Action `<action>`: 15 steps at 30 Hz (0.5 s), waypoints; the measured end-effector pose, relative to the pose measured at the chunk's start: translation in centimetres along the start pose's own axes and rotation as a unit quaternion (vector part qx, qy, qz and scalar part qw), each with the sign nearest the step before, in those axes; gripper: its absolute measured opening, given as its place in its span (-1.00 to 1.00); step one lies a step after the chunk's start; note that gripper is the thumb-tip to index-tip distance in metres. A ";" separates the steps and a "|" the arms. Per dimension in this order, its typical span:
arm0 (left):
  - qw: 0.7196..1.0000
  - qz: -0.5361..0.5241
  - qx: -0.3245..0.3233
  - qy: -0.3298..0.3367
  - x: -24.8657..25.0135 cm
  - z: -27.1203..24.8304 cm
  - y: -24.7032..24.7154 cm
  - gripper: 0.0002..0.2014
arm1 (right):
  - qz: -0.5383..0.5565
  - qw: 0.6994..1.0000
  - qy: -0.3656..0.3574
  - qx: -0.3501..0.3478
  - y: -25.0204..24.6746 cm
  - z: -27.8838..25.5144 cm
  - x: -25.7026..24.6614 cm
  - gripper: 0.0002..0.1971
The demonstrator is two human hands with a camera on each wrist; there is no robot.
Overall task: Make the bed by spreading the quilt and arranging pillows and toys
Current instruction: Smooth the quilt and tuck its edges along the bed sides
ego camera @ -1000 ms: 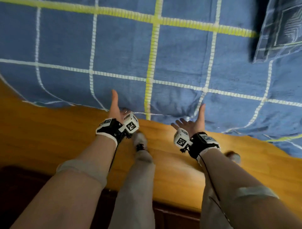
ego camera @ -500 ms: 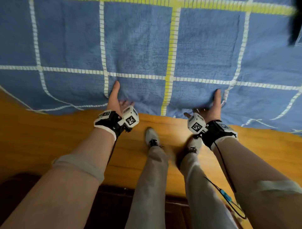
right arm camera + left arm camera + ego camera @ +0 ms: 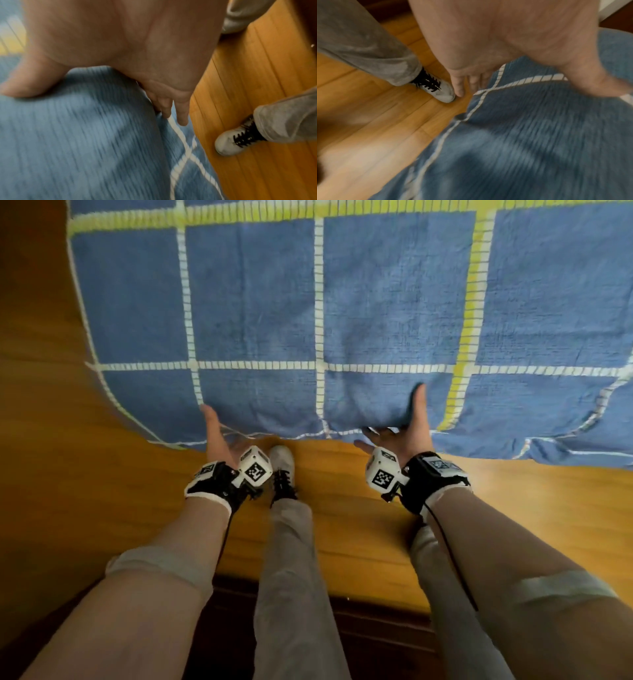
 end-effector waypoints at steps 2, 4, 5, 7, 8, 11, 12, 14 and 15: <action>0.996 -0.076 -0.044 0.027 3.2 2.7 -0.4 -0.31 | 0.024 1.000 0.001 -0.011 3.1 2.0 2.1 -0.33; 0.991 -0.084 -0.105 0.009 6.1 4.6 0.1 -0.44 | 0.036 0.999 -0.008 -0.010 5.7 3.8 4.5 -0.40; 0.990 -0.064 -0.124 -0.011 6.8 5.3 0.1 -0.45 | 0.032 0.999 -0.014 -0.014 7.1 4.3 5.7 -0.39; 0.990 -0.031 -0.132 -0.032 7.0 5.2 -1.0 -0.46 | 0.017 1.000 -0.022 -0.013 9.2 4.9 8.6 -0.34; 0.991 -0.034 -0.124 -0.038 6.9 5.2 -1.9 -0.44 | 0.011 0.999 -0.028 -0.016 9.9 5.1 9.7 -0.32; 0.991 -0.041 -0.112 -0.057 6.2 5.0 -5.0 -0.21 | -0.007 0.999 -0.033 0.013 11.1 5.0 12.8 -0.32; 0.990 -0.035 -0.125 -0.061 6.1 5.1 -5.7 -0.25 | -0.019 0.999 -0.032 0.021 11.3 4.9 13.4 -0.30; 0.987 0.002 -0.147 -0.068 6.1 5.0 -6.5 -0.34 | -0.048 0.998 -0.028 0.028 11.7 4.7 14.3 -0.30; 0.986 0.036 -0.148 -0.063 6.2 5.1 -6.9 -0.38 | -0.063 0.997 -0.026 0.028 11.9 4.6 14.7 -0.35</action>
Point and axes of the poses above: each hand's wrist, its own z-axis towards the middle knuckle, its own y-axis out of the palm, x = y × z, the point moved 6 cm from there along z, towards the middle knuckle, and after that the axes turned 11 degrees about -x, right-handed, at the moved point
